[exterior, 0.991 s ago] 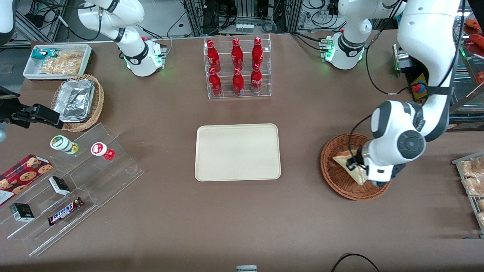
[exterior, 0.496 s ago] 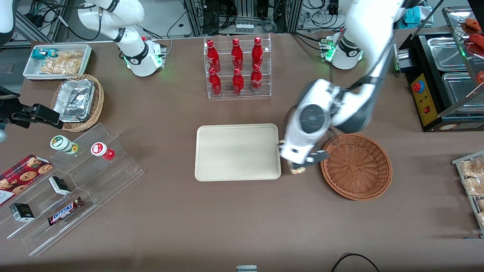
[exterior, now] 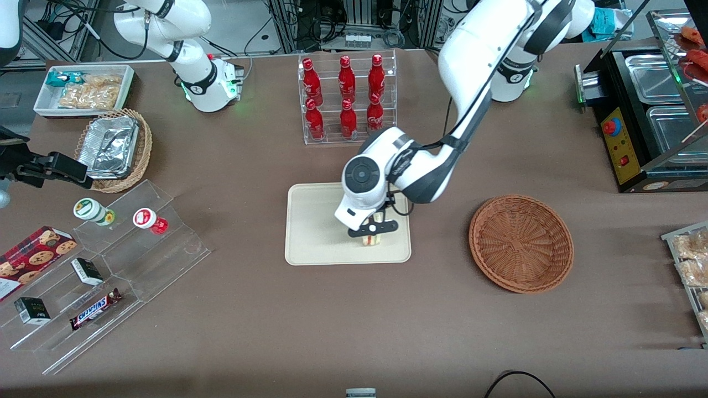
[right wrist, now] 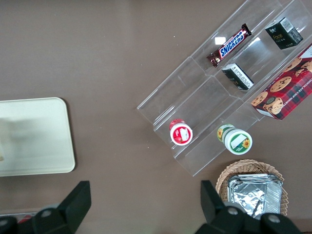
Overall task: Place sandwich from basket to tray
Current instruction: 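Carry the sandwich with the left gripper over the cream tray, then lower the sandwich onto the tray and open the left gripper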
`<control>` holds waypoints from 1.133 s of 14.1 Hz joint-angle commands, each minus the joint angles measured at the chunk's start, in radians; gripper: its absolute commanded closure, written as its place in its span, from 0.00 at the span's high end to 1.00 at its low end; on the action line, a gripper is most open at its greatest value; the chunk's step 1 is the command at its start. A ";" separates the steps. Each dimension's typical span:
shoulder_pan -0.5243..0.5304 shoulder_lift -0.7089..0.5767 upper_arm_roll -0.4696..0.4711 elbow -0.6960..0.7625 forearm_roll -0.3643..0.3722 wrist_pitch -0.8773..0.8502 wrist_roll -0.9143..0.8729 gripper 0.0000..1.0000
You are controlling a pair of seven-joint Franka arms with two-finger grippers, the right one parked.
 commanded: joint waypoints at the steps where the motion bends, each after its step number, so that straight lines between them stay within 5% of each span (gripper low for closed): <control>1: -0.036 0.110 0.012 0.136 0.013 -0.008 0.003 0.27; 5: -0.051 0.139 0.013 0.154 0.014 -0.006 0.000 0.30; 6: -0.051 0.139 0.013 0.153 0.014 -0.008 0.000 0.42; 7: -0.051 0.135 0.013 0.153 0.014 -0.009 0.000 0.84; 8: -0.051 0.127 0.015 0.154 0.016 -0.014 0.000 1.00; 16: 0.120 -0.135 0.018 0.130 0.013 -0.202 0.046 1.00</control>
